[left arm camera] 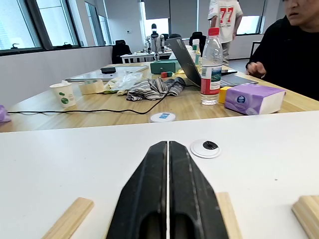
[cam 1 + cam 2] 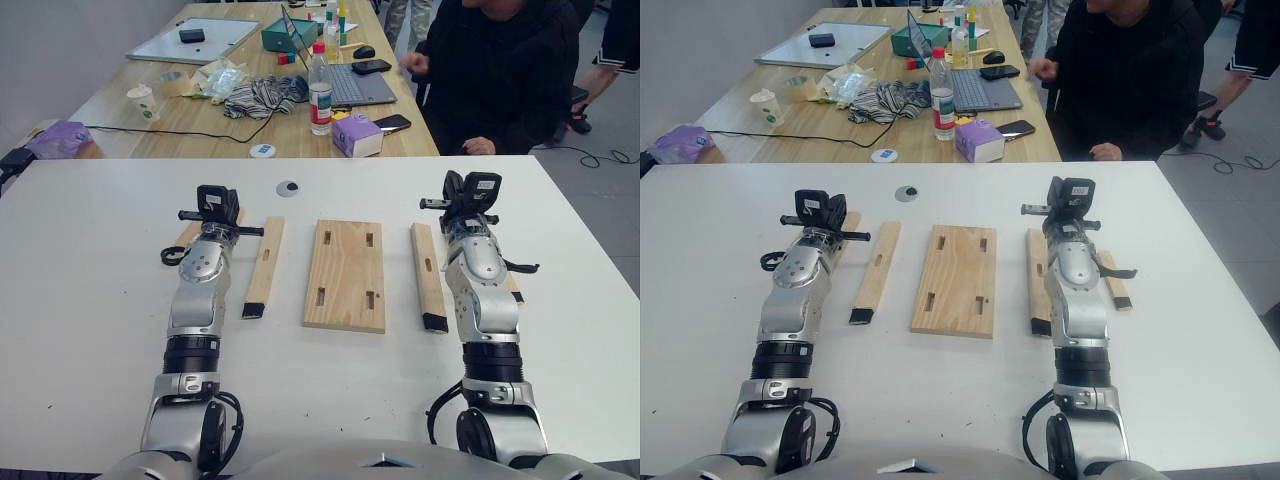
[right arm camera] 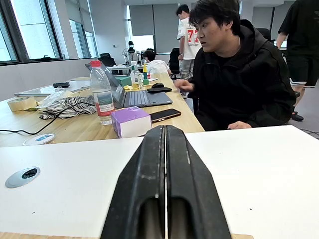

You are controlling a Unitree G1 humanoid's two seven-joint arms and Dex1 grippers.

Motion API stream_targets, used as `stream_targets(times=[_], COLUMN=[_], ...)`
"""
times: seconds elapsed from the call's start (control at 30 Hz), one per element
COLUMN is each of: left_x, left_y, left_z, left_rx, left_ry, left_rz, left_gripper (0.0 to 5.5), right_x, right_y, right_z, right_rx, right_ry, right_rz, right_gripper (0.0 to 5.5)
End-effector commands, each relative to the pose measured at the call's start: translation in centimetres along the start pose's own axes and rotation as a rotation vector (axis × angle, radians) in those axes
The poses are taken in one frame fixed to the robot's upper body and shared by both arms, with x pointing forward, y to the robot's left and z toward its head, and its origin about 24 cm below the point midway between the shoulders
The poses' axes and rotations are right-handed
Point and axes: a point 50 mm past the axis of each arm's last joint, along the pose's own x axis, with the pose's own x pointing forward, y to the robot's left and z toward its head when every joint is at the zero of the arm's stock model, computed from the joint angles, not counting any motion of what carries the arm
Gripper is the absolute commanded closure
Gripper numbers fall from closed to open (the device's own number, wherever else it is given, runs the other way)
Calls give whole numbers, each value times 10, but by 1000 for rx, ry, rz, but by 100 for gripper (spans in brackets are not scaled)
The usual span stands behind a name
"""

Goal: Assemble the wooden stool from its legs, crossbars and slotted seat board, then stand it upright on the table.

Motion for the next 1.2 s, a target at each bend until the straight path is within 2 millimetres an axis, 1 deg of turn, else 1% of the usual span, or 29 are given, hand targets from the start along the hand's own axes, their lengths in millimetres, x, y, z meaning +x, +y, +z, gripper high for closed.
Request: stream_targets(times=[0.03,0.3,0.5,0.7,0.73,0.77,0.8,0.87,0.9,0.97,1.07,1.2], left_x=[2,3,4,8,8,9,11,17,18,17,10,2], left_y=[-2,3,2,6,9,18,31,73,90,114,136,151], left_z=[-1,-3,-2,-1,0,1,0,-8,-9,-8,-10,-15], left_rx=[9,19,20,-10,-24,8,65,157,174,184,174,153], left_ry=[15,30,20,-1,-5,-5,25,201,278,376,468,510], left_rz=[-33,-39,-35,31,35,50,59,14,-26,-105,-184,-177], left_gripper=[547,547,547,547,535,515,492,457,433,394,331,242], right_x=[-2,-1,-1,1,1,1,1,-1,-1,-1,-1,-2], right_y=[-1,2,4,4,4,4,3,2,3,6,8,6], right_z=[-6,-7,-8,-8,-7,-7,-7,-9,-10,-9,-10,-10], right_rx=[-16,-11,-8,-7,-8,-8,-9,-8,-7,-2,3,8], right_ry=[34,39,39,39,39,39,40,47,50,47,46,47], right_rz=[-6,-4,2,1,1,1,0,-7,-6,-3,0,-9], right_gripper=[550,550,550,550,550,550,550,550,550,550,550,550])
